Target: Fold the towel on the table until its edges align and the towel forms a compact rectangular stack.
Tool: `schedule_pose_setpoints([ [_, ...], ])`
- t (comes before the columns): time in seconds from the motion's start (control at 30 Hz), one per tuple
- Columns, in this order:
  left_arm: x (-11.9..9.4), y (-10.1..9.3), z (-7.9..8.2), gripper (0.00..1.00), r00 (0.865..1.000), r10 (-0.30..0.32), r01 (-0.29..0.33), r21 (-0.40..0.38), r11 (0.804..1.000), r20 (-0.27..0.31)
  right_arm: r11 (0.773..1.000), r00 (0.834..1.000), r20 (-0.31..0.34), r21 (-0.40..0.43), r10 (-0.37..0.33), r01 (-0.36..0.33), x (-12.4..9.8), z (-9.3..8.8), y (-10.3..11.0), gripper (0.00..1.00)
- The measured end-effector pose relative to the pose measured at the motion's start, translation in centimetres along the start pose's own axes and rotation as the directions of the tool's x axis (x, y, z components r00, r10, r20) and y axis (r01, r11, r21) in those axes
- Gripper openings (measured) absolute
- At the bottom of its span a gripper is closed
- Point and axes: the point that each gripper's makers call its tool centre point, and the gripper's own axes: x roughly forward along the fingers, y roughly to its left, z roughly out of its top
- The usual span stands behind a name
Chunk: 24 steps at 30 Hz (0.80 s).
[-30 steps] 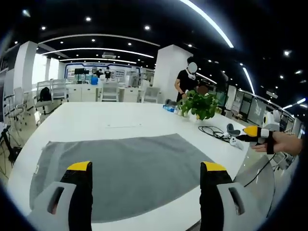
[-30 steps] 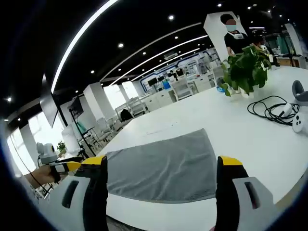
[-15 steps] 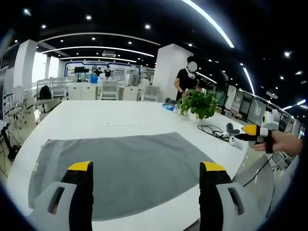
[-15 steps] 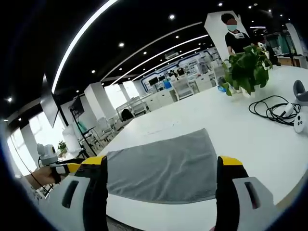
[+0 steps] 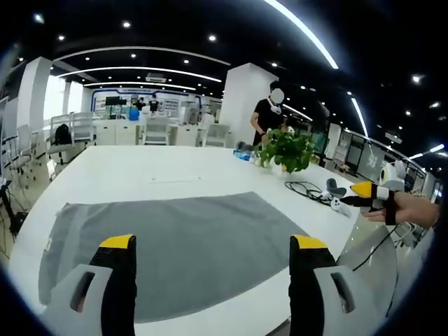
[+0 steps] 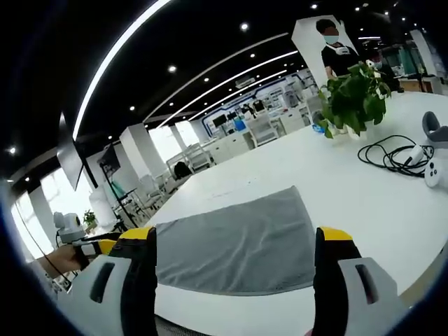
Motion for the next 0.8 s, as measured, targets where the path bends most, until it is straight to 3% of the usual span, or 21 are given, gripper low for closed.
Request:
schedule_pose_setpoints([
  [0.47,0.05,-0.13,-0.38,0.92,1.000,-0.004,0.004,0.012,1.000,-0.021,1.000,1.000,-0.002,0.019,0.002,-0.002,0.18,-0.21,-0.06,0.96],
  [0.8,-0.23,0.20,0.10,0.92,1.000,0.012,-0.012,0.032,0.999,0.004,1.000,1.000,-0.010,0.022,0.014,-0.014,0.36,-0.34,0.19,0.96],
])
